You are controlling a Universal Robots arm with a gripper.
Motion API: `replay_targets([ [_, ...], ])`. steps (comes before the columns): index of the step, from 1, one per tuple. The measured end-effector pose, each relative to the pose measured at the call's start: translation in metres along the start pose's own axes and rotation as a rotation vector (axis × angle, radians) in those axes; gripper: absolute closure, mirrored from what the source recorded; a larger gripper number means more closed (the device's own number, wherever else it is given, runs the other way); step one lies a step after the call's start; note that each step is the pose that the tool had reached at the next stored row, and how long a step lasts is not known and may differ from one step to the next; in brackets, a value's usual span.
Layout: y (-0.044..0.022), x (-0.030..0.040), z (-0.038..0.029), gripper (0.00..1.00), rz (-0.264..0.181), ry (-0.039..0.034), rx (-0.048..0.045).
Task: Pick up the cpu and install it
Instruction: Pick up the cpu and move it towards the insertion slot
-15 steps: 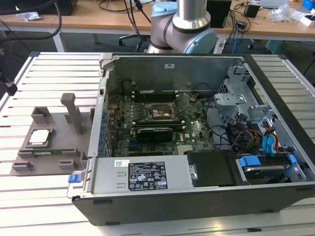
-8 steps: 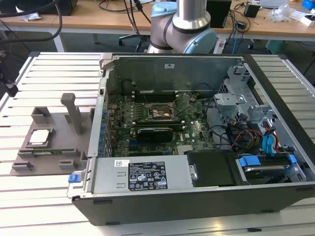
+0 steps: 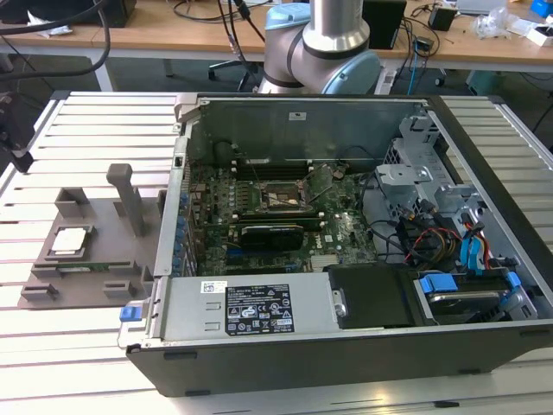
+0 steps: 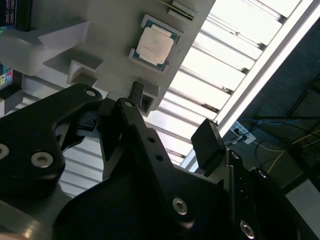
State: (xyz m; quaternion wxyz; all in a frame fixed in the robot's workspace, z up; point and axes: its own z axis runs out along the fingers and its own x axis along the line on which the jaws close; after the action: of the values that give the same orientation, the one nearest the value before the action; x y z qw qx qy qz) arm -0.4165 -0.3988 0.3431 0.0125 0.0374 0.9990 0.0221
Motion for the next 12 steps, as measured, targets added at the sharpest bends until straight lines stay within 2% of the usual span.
replay_targets([
  [10,-0.0002,0.0001,0.0050,0.34,0.000,0.0000,0.0000],
  [12,-0.0004,0.0002,0.0090,0.34,0.000,0.0000,0.0000],
])
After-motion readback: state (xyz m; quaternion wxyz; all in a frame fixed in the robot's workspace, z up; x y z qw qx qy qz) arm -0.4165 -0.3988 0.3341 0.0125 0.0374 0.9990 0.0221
